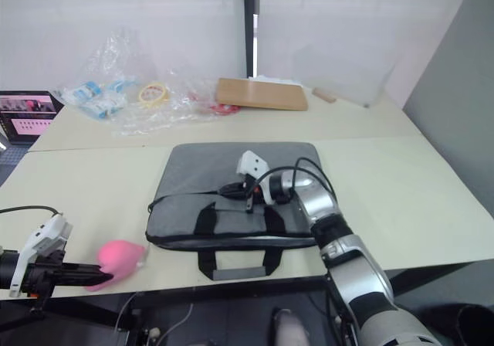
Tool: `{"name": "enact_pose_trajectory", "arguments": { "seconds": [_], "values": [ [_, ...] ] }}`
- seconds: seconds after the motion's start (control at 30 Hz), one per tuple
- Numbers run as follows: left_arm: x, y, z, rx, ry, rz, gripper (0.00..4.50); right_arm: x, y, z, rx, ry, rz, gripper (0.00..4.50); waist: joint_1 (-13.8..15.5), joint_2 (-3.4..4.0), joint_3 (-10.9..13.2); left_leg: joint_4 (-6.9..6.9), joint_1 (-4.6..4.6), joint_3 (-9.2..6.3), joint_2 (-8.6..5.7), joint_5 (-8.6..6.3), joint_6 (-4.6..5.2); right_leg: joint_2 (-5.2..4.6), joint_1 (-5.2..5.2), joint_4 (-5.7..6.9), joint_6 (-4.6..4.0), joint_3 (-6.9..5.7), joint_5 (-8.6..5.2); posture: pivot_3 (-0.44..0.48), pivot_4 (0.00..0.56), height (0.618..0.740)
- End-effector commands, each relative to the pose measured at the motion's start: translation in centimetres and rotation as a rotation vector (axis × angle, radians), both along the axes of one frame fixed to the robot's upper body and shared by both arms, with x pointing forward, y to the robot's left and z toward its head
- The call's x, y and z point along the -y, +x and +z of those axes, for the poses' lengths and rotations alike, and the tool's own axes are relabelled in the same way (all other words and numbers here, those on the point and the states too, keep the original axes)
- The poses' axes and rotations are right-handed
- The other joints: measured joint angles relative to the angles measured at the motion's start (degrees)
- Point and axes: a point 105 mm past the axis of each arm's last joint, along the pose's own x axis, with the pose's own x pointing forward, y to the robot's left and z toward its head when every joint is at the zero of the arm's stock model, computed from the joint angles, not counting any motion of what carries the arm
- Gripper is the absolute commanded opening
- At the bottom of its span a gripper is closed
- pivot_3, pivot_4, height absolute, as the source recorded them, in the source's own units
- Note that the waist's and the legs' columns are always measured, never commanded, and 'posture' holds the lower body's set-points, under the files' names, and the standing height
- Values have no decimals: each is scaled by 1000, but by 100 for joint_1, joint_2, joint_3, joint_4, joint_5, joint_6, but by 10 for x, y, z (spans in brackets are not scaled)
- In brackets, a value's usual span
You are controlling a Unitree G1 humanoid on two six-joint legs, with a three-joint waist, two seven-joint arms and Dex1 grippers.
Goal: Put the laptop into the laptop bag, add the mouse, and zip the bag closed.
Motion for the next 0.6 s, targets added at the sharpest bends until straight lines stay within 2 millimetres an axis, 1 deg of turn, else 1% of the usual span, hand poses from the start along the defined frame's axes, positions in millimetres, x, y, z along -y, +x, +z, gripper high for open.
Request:
{"name": "enact_pose_trajectory", "arguments": {
  "seconds": [0.03,0.17,0.23,0.33,0.6],
  "values": [
    [21,-11,2,-15,-44,-75,26,6,-1,-19,-51,-50,-24,0,4,0,0,-1,0,0,0,0,-1,0,0,0,0,1,0,0,150,740],
    [25,-13,1,-23,-51,-87,26,6,-2,-19,-55,-50,-24,0,8,0,0,-4,1,-1,0,2,-4,1,0,1,-2,0,-1,0,150,740],
    [31,-15,1,-36,-68,-107,26,7,-1,-18,-55,-52,-27,0,6,0,0,-12,3,1,0,2,-5,1,0,-1,-3,1,-2,0,150,740],
    [47,-17,0,-37,-109,-142,26,7,0,-18,-55,-52,-29,0,7,-1,0,-21,5,2,0,2,-6,2,0,-7,-4,1,-2,0,150,740],
    [89,-4,2,2,-208,-213,26,6,0,-17,-60,-53,-22,0,14,-6,-4,-22,6,0,-2,4,-9,1,3,-8,-4,3,-2,0,150,740]
  ]
}}
